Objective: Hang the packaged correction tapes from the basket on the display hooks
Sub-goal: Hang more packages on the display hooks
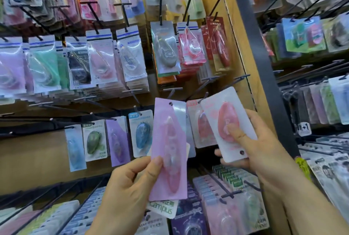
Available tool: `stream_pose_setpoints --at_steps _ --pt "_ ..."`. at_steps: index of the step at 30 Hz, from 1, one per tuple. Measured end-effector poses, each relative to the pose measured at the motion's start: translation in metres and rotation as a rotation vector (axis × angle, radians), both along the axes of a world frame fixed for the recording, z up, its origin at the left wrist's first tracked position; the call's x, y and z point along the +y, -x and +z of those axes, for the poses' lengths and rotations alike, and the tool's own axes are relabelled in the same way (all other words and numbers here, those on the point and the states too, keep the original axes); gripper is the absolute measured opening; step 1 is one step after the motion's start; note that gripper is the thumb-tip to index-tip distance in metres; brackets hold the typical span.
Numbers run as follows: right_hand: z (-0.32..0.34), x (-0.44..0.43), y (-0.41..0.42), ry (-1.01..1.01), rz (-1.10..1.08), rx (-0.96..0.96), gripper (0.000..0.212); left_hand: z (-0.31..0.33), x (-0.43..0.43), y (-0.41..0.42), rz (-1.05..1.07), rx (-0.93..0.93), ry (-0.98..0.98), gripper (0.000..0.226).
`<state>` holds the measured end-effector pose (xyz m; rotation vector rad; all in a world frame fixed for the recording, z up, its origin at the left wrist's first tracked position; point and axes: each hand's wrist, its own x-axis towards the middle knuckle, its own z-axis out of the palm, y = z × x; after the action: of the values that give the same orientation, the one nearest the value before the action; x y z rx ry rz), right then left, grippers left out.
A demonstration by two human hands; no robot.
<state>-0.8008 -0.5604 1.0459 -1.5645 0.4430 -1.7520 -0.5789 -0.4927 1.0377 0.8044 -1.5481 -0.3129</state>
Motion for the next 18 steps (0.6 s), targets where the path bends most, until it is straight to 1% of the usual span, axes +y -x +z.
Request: stream_pose_setpoints --at_steps 1,3,4,5,6,8,10,11,13,14,16,18 --pt "0.002 0.000 0.005 -0.016 0.035 0.080 0.033 0.001 -0.001 -0.003 0.022 -0.014 0.033 0.037" --pt "0.004 0.001 0.016 0.003 0.031 0.251 0.046 0.005 -0.001 -0.005 0.017 -0.010 0.099 0.049" --pt "0.006 0.002 0.020 0.030 0.003 0.362 0.053 0.009 -0.001 -0.004 -0.015 0.028 0.111 0.047" --pt "0.008 0.005 0.024 0.060 -0.012 0.473 0.056 0.013 0.000 -0.002 -0.052 0.077 0.110 0.040" --pt "0.011 0.009 0.025 0.079 0.002 0.569 0.053 0.017 -0.001 0.002 -0.096 0.119 0.096 0.034" --pt "0.017 0.016 0.023 0.087 0.017 0.745 0.044 0.023 -0.001 0.012 -0.208 0.176 0.055 0.030" --pt "0.022 0.021 0.018 0.118 -0.044 0.875 0.043 0.025 -0.003 0.021 -0.268 0.158 0.038 0.025" --pt "0.023 0.023 0.017 0.130 -0.084 0.897 0.044 0.024 -0.003 0.023 -0.270 0.143 0.042 0.023" --pt "0.027 0.026 0.018 0.144 -0.164 0.846 0.048 0.020 -0.005 0.026 -0.283 0.202 0.034 0.021" --pt "0.028 0.026 0.021 0.150 -0.169 0.755 0.050 0.017 -0.007 0.026 -0.292 0.258 0.028 0.024" --pt "0.026 0.023 0.021 0.155 -0.108 0.446 0.055 0.012 -0.010 0.030 -0.337 0.368 0.018 0.025" --pt "0.017 0.015 0.007 0.101 -0.008 0.060 0.053 0.007 -0.013 0.039 -0.376 0.470 0.015 0.025"
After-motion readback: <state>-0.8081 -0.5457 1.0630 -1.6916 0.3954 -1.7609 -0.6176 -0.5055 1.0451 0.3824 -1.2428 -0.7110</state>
